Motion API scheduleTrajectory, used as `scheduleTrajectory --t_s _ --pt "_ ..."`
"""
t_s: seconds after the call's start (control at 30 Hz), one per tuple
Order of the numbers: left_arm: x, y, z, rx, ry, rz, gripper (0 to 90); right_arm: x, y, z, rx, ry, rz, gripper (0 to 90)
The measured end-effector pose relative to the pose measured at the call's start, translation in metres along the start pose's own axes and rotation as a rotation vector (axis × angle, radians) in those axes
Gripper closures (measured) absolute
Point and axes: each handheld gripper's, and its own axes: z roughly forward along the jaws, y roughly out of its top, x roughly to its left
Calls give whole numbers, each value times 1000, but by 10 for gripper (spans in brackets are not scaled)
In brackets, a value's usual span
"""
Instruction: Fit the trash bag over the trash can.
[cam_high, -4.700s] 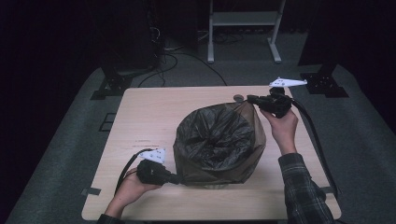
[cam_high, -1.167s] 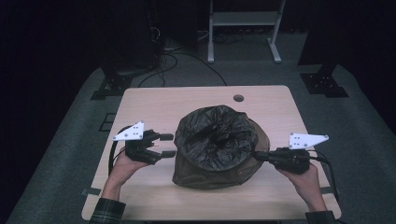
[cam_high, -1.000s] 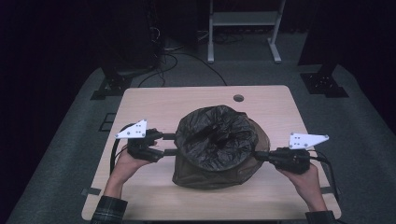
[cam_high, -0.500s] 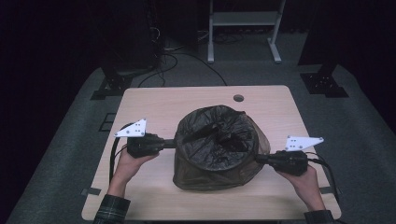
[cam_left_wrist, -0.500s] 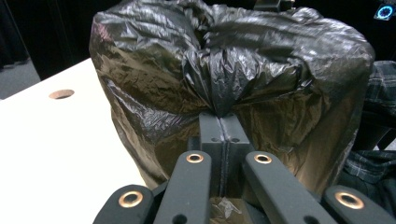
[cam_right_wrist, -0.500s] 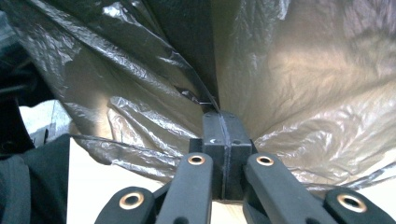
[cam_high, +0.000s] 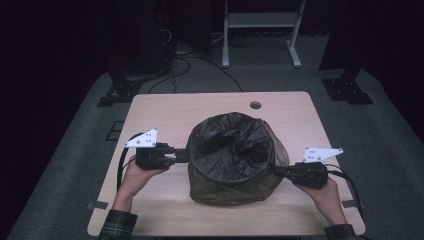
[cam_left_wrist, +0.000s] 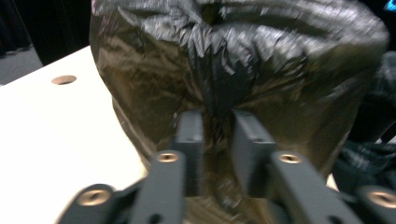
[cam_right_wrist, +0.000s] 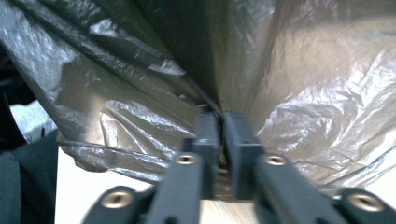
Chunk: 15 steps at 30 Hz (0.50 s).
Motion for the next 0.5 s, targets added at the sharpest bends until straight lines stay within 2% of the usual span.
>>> scheduleTrajectory --t_s 0.07,0.1,0.13,0.17,0.2,0.27,0.3,0.37,0.4,0.43,0.5 --pt "-1 0 -2 4 8 -4 592 0 2 -3 -15 -8 7 701" --pt "-1 0 -2 8 5 -9 510 -2 4 -6 -31 -7 24 631" --pt "-2 0 -2 13 4 -13 469 -2 5 -9 -44 -9 24 592" --pt "-2 0 -2 19 3 -16 469 -2 5 -9 -44 -9 24 592" --pt "-4 0 -2 26 0 -19 389 -2 7 -13 -61 -24 20 513" --pt "-5 0 -2 37 5 -16 355 -2 8 -16 -68 -22 21 480" --pt "-6 0 -2 37 6 -16 272 -1 11 -20 -86 -26 16 392" --pt "-7 0 -1 38 8 -19 241 0 13 -23 -95 -28 9 358" --pt "-8 1 -1 40 13 -16 167 2 17 -26 -108 -33 -3 263" --pt "-9 1 0 38 11 -18 167 2 17 -26 -108 -33 -3 263" --pt "-11 1 1 45 23 -21 101 5 22 -28 -113 -34 -12 172"
